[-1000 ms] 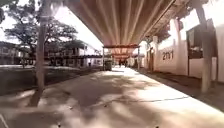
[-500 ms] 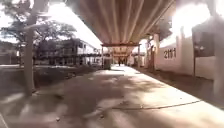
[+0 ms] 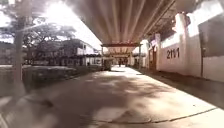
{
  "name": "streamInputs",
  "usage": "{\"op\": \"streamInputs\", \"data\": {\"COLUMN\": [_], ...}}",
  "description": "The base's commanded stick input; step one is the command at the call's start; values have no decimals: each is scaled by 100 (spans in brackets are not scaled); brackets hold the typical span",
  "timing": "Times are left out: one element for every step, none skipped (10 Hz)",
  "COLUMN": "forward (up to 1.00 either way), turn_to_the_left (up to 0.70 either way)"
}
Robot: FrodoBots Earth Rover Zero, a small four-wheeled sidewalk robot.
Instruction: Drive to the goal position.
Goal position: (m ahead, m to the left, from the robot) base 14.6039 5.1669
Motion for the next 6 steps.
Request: {"op": "streamInputs", "data": {"forward": [70,70,70,70,70,70], "turn_to_the_left": [-17,-16,0,0,0,0]}}
